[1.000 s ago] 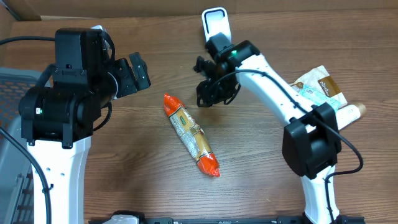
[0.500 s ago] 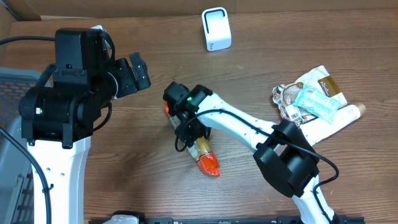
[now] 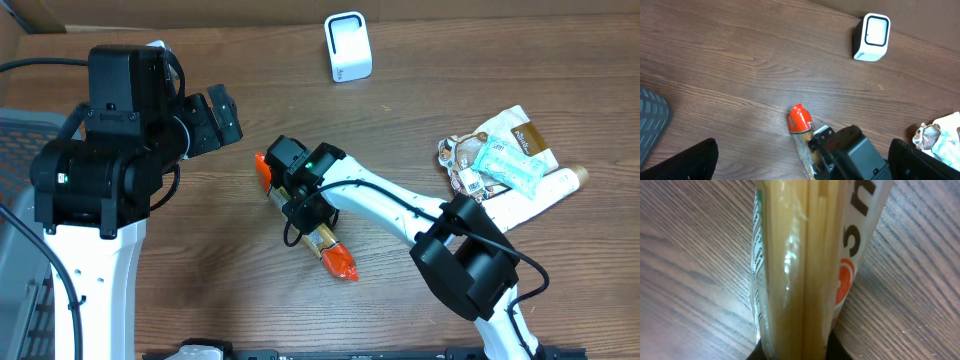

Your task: Scan the item barcode

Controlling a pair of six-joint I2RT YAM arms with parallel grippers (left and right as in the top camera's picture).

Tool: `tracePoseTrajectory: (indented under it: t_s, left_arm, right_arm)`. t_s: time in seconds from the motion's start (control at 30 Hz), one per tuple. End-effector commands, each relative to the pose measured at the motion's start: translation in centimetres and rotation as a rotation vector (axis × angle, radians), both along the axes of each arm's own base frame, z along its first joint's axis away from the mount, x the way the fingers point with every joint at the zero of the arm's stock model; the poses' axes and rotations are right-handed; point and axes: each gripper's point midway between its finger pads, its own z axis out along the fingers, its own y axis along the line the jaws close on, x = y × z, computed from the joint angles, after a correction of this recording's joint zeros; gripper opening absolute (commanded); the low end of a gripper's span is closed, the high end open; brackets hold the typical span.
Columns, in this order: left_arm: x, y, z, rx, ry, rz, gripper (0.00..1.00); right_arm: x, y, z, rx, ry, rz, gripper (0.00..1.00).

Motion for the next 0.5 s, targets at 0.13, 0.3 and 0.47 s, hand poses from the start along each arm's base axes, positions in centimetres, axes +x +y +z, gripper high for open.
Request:
tracePoseTrajectory:
  t_s: [0.13,0.3,0.47]
  left_arm:
    - [0.1,0.2,0.5,-0.002,-0.015,0.012,1.00]
    - [0.1,0.2,0.5,-0.002,-0.015,0.012,1.00]
    - [0.1,0.2,0.5,-0.002,-0.015,0.012,1.00]
  right_arm:
    - [-2.1,2.0,5.4,0.420,0.368,0.071,0.04]
    - [-0.8,1.4,7.2,0.623,0.448,0.070,0.04]
    - [-0.6,0.2,4.2,0.646,0.458,0.030,0.04]
